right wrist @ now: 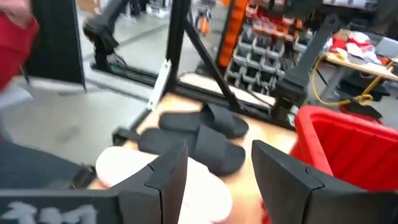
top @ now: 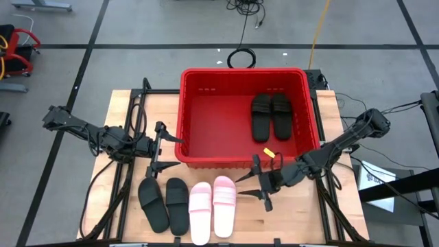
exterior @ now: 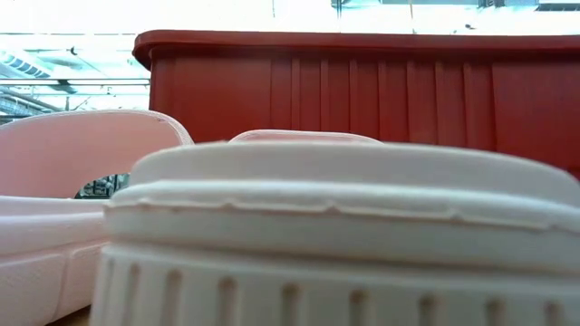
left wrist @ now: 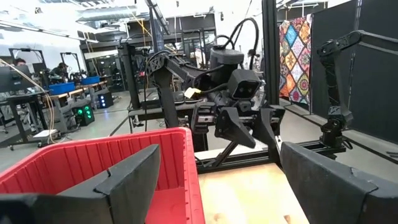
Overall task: Pick and place slides into bin
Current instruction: Put the pink slide into the red basket
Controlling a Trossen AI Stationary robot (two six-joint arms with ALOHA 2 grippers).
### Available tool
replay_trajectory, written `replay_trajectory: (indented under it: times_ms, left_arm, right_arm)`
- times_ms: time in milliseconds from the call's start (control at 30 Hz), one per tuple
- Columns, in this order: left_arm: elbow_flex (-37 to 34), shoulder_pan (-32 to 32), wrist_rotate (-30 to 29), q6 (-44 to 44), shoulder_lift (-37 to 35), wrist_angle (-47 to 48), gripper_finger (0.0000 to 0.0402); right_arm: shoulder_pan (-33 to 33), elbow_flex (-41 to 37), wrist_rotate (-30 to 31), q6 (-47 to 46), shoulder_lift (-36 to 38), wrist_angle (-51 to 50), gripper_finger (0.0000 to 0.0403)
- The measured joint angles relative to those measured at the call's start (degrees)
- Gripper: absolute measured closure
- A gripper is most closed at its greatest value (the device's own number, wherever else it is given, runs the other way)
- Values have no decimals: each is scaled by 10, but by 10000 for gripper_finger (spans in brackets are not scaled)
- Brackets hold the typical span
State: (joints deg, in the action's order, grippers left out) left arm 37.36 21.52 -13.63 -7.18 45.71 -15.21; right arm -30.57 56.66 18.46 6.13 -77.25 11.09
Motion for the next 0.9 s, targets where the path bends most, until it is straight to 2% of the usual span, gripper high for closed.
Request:
replay_trajectory:
  times_ms: [233,333,567,733,900]
  left_arm:
    - [0,0,0,2,0,0,62]
    - [0,0,0,2,0,0,62]
    - [0,0,0,5,0,0,62]
    - [0,0,0,6,0,1,62]
    - [0,0,0,12,0,1,62]
  right_arm:
    - [-11,39,19,9,-38,-21,232]
    - [-15,68,54,7,-62,-69,232]
    - [-31,148,88,3,-127,-140,232]
    - [-41,182,115,-16,-165,-170,232]
    - [-40,199,118,-50,-191,-204,232]
